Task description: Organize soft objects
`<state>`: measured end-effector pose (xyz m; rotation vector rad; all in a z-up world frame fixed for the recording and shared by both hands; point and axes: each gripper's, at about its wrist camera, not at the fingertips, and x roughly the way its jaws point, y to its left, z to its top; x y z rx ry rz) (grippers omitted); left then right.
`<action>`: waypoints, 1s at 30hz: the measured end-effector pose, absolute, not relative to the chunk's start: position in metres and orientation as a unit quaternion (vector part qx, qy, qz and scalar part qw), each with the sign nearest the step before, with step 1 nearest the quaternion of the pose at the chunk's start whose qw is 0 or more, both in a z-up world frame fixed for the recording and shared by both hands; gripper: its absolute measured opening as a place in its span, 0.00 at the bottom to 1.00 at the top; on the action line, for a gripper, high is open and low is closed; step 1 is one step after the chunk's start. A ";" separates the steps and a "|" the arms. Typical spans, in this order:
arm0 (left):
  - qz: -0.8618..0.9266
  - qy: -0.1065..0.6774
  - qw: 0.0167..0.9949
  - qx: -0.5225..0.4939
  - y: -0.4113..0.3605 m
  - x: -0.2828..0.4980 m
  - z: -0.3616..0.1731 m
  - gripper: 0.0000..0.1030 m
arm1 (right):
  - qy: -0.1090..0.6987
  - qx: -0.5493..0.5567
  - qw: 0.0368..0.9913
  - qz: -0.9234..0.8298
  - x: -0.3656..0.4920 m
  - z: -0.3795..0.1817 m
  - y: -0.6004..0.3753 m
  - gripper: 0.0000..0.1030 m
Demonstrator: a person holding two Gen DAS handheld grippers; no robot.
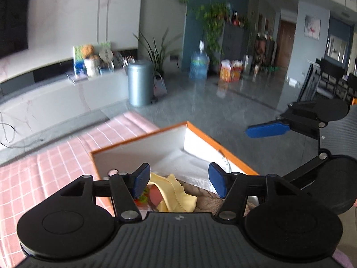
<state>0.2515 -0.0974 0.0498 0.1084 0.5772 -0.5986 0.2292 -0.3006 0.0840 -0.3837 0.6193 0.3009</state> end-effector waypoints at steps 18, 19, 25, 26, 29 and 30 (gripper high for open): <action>-0.214 0.147 0.966 -0.007 -0.057 0.151 0.065 0.73 | 0.168 -0.050 0.984 0.015 0.104 0.091 -0.272 0.89; -0.201 0.138 0.970 -0.009 -0.055 0.146 0.063 0.78 | 0.159 -0.044 0.986 0.006 0.098 0.090 -0.270 0.91; -0.152 0.105 0.983 0.003 -0.050 0.119 0.050 0.90 | 0.138 -0.035 0.990 -0.008 0.066 0.075 -0.243 0.97; -0.143 0.104 0.984 0.008 -0.051 0.115 0.047 0.90 | 0.139 -0.029 0.990 -0.009 0.062 0.072 -0.240 0.97; -0.128 0.104 0.986 0.003 -0.049 0.110 0.041 0.91 | 0.146 -0.027 0.989 -0.014 0.053 0.063 -0.233 0.97; -0.121 0.107 0.987 -0.003 -0.049 0.111 0.040 0.91 | 0.148 -0.031 0.988 -0.022 0.051 0.060 -0.231 0.97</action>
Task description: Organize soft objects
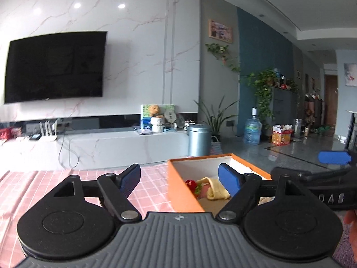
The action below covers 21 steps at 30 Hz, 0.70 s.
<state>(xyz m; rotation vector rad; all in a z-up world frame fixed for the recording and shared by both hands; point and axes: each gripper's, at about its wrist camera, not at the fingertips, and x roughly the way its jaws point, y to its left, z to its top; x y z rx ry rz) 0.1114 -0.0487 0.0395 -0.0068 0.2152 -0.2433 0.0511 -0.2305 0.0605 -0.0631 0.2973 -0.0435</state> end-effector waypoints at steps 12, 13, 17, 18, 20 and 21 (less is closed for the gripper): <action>-0.112 0.189 0.974 -0.056 -0.034 0.131 0.020 1.00 | 0.244 0.020 0.969 -0.033 0.051 0.029 -0.249 0.98; -0.110 0.197 0.972 -0.061 -0.032 0.130 0.016 1.00 | 0.243 0.031 0.969 -0.033 0.050 0.027 -0.252 0.98; -0.103 0.205 0.973 -0.036 -0.034 0.125 0.007 1.00 | 0.234 0.045 0.970 -0.036 0.048 0.022 -0.254 0.97; -0.100 0.201 0.974 -0.027 -0.036 0.124 0.007 1.00 | 0.231 0.046 0.971 -0.039 0.046 0.021 -0.254 0.97; -0.094 0.209 0.973 -0.019 -0.039 0.123 0.005 1.00 | 0.231 0.041 0.971 -0.043 0.047 0.020 -0.251 0.97; -0.095 0.217 0.971 -0.019 -0.040 0.124 0.004 1.00 | 0.234 0.038 0.971 -0.041 0.048 0.019 -0.250 0.97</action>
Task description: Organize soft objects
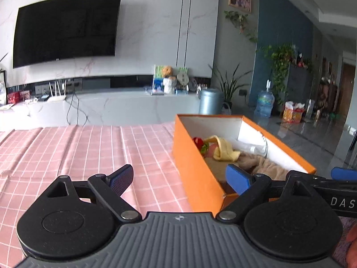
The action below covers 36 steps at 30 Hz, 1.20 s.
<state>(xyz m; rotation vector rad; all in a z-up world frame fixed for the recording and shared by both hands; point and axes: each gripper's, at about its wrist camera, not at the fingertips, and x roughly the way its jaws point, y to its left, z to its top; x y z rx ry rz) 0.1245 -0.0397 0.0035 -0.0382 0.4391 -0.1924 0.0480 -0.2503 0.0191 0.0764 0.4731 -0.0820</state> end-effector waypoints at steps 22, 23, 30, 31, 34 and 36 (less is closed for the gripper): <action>-0.089 0.244 0.966 -0.009 -0.043 0.116 0.007 1.00 | 0.245 0.035 0.968 -0.032 0.051 0.022 -0.249 0.97; -0.089 0.244 0.966 -0.008 -0.043 0.116 0.007 1.00 | 0.245 0.035 0.968 -0.031 0.052 0.022 -0.249 0.97; -0.087 0.242 0.966 -0.002 -0.043 0.115 0.008 1.00 | 0.244 0.035 0.969 -0.031 0.052 0.022 -0.249 0.97; -0.087 0.242 0.966 -0.003 -0.043 0.115 0.009 1.00 | 0.245 0.035 0.969 -0.031 0.052 0.022 -0.249 0.97; -0.086 0.244 0.966 -0.003 -0.043 0.115 0.008 1.00 | 0.244 0.035 0.969 -0.031 0.052 0.022 -0.249 0.97; -0.085 0.246 0.966 -0.005 -0.042 0.115 0.008 1.00 | 0.244 0.035 0.968 -0.032 0.052 0.022 -0.249 0.97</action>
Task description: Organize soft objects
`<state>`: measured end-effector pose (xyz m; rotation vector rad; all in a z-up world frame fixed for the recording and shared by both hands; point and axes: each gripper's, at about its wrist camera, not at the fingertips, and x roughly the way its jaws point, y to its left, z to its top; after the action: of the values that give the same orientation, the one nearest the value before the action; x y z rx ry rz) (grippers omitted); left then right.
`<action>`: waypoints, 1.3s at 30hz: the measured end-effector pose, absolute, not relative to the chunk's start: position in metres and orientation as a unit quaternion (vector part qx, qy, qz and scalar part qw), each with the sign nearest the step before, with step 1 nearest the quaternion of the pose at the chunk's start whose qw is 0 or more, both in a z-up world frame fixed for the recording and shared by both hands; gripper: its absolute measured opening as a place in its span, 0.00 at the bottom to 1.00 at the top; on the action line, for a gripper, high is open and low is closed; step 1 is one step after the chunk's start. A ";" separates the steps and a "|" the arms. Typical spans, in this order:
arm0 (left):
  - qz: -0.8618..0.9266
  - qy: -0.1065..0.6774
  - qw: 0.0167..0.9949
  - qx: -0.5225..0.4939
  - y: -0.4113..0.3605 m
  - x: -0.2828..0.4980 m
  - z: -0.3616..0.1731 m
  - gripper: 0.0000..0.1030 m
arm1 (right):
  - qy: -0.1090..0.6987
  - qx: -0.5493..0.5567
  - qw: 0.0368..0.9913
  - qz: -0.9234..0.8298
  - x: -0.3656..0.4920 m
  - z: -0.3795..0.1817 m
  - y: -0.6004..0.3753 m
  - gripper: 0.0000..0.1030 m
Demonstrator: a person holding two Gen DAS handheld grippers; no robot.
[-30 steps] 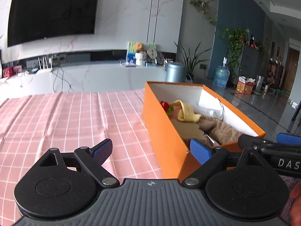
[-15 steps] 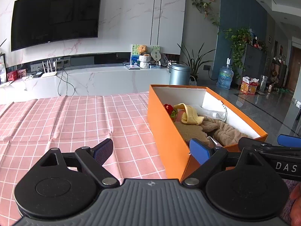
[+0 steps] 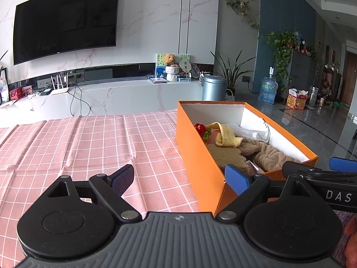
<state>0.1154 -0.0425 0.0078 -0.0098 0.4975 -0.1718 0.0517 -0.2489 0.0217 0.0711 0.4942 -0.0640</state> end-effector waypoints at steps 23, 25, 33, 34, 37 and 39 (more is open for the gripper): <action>-0.084 0.252 0.964 -0.003 -0.041 0.117 0.004 1.00 | 0.245 0.035 0.968 -0.031 0.051 0.021 -0.248 0.97; -0.083 0.252 0.964 -0.002 -0.041 0.117 0.004 1.00 | 0.244 0.035 0.969 -0.031 0.051 0.022 -0.248 0.97; -0.083 0.253 0.964 -0.002 -0.042 0.117 0.004 1.00 | 0.244 0.035 0.969 -0.032 0.051 0.021 -0.248 0.97; -0.083 0.253 0.964 -0.002 -0.042 0.117 0.004 1.00 | 0.244 0.035 0.969 -0.032 0.051 0.021 -0.248 0.97; -0.083 0.253 0.964 -0.001 -0.042 0.117 0.004 1.00 | 0.244 0.035 0.969 -0.031 0.051 0.021 -0.248 0.97; -0.082 0.254 0.964 0.001 -0.041 0.117 0.002 1.00 | 0.244 0.035 0.969 -0.032 0.051 0.021 -0.248 0.97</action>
<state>0.1171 -0.0410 0.0021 0.0018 0.5138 -0.1655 0.0513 -0.2477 0.0213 0.0713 0.4939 -0.0640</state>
